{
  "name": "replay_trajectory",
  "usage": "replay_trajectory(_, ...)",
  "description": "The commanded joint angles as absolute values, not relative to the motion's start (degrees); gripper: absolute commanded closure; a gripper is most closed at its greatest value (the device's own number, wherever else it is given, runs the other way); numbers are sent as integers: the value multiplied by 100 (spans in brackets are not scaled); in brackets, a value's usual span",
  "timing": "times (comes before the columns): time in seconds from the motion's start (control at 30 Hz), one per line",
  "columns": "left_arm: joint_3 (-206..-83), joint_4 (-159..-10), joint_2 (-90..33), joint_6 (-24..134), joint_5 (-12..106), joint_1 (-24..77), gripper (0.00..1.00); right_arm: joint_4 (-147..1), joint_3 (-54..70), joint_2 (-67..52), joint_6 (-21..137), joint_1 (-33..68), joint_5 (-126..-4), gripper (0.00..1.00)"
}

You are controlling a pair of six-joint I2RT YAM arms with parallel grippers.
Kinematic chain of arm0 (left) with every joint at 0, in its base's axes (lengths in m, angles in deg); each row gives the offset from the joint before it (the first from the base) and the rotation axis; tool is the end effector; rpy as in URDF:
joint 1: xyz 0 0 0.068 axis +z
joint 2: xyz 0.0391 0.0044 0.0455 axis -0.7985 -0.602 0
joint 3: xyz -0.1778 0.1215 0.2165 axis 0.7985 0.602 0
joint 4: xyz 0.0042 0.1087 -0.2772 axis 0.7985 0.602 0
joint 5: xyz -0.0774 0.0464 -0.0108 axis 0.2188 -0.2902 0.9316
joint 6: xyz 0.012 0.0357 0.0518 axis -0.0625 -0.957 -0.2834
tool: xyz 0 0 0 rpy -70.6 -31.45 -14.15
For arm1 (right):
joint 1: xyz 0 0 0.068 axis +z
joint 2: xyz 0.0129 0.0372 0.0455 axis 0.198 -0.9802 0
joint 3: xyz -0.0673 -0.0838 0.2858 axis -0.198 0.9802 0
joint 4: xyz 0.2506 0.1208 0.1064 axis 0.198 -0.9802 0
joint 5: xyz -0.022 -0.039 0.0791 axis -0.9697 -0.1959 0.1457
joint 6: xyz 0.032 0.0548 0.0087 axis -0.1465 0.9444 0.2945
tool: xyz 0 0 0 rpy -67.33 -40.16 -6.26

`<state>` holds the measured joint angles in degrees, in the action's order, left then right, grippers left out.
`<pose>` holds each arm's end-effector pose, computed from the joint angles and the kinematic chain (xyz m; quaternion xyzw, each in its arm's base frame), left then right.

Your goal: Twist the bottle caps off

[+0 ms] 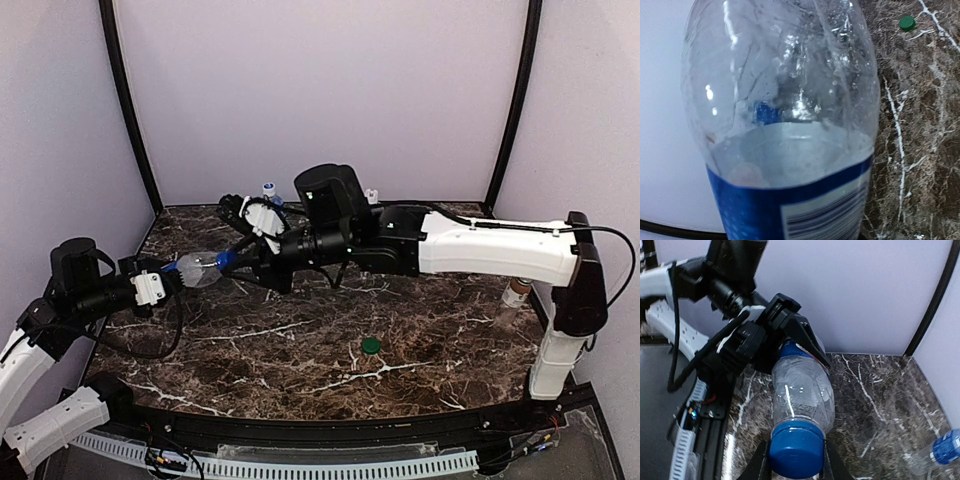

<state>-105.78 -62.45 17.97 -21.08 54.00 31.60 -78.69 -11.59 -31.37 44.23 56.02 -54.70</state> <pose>0.1387 -0.0683 0.3086 0.5947 0.5217 0.1229 0.5993 0.1792 0.4713 0.3743 -0.5539 0.5754 0.4047 0.4453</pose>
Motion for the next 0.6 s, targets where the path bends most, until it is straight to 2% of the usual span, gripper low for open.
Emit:
replay_trajectory(0.0, -10811, -4991, 1763, -1868, 7106, 3084, 62, -7766, -717, -2746, 1377, 6224, -5939, 100)
replay_trajectory(0.33, -10975, -4138, 1676, -1951, 7517, 3088, 61, -6429, 496, -2245, -3257, 7097, -8205, 100)
replay_trajectory(0.57, -10945, -4003, 1656, -2120, 7505, 3084, 62, -6636, 356, -2306, -4336, 7168, -8595, 100)
